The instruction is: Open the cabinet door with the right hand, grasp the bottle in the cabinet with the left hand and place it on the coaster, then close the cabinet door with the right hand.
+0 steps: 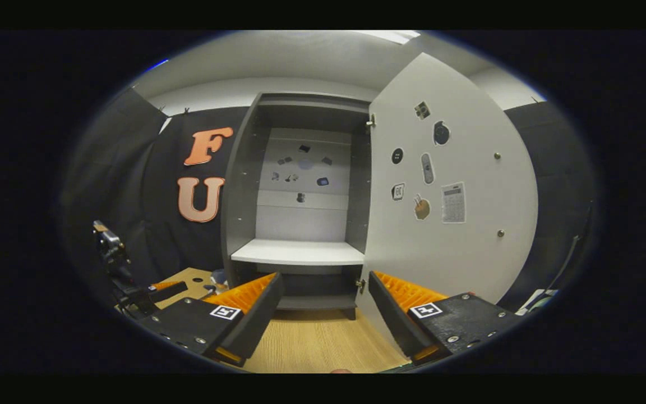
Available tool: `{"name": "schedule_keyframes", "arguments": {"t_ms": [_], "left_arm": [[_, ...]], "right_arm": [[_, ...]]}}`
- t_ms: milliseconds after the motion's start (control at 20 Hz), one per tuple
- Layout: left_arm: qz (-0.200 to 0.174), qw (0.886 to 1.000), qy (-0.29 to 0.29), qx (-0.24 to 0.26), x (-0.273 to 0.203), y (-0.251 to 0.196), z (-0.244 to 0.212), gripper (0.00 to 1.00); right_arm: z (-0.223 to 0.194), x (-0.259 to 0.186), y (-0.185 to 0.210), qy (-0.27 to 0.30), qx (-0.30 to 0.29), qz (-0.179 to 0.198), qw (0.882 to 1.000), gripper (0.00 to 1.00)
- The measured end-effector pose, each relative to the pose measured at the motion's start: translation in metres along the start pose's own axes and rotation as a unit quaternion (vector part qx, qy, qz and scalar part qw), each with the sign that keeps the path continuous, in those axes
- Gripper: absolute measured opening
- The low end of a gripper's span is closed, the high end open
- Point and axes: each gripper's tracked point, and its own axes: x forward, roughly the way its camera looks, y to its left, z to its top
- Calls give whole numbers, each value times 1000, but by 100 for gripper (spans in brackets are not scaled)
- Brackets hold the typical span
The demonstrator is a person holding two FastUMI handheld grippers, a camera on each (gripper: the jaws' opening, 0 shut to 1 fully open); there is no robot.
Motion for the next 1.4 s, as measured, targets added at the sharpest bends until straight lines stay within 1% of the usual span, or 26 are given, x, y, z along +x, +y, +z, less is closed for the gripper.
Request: {"name": "schedule_keyframes", "arguments": {"t_ms": [100, 300, 450, 500, 550, 600, 700, 750, 800, 850, 900, 950, 1000, 1050, 1100, 1200, 1300, 1350, 1400], "left_arm": [[-1, 1000, 7, -11, 3, -4, 10, 96], [3, 1000, 9, -17, 7, -6, 35, 96], [13, 1000, 7, -22, 5, -3, 59, 96], [18, 1000, 6, -23, 3, -1, 67, 96], [24, 999, 5, -21, 2, 0, 74, 97], [28, 999, 2, -19, -1, 0, 81, 96], [31, 999, -3, -12, -4, 0, 94, 96], [31, 999, -4, -6, -5, -3, 100, 96], [30, 1000, -8, 1, -7, -5, 107, 96], [27, 1000, -8, 6, -9, -9, 112, 96], [23, 1000, -11, 9, -11, -14, 116, 96], [18, 1000, -10, 10, -12, -19, 120, 96], [15, 1000, -11, 9, -14, -25, 122, 96], [11, 1000, -13, 7, -15, -31, 126, 96], [8, 1000, -11, 4, -16, -36, 128, 96], [0, 1000, -10, -5, -17, -47, 132, 96], [-7, 1000, -10, -17, -15, -56, 136, 96], [-9, 1000, -6, -21, -15, -60, 136, 96], [-11, 1000, -4, -25, -14, -64, 136, 96]], "right_arm": [[-2, -3, -1, 7, -14, 4, 1000, 94], [3, -6, -9, 7, -38, -1, 999, 94], [14, -9, -16, -12, -25, -3, 1000, 94], [14, -10, -18, -14, -18, 0, 1000, 91], [15, -11, -23, -12, -14, 1, 1000, 91], [15, -12, -28, -11, -14, -1, 1000, 94], [23, -17, -40, -20, -15, -9, 1000, 94], [28, -20, -44, -24, -14, -11, 1000, 97], [31, -25, -48, -27, -11, -12, 1000, 94], [36, -32, -52, -31, -5, -9, 999, 94], [40, -39, -55, -33, 3, -5, 999, 91], [42, -46, -59, -32, 8, 1, 999, 94], [45, -54, -64, -33, 9, 6, 999, 94], [48, -59, -71, -34, 2, 6, 999, 96], [50, -65, -82, -35, -10, -3, 999, 94], [52, -77, -104, -36, -26, -24, 999, 94], [56, -92, -122, -32, -21, -35, 999, 94], [56, -97, -132, -30, -16, -38, 999, 97], [58, -102, -142, -29, -13, -44, 999, 94]]}}
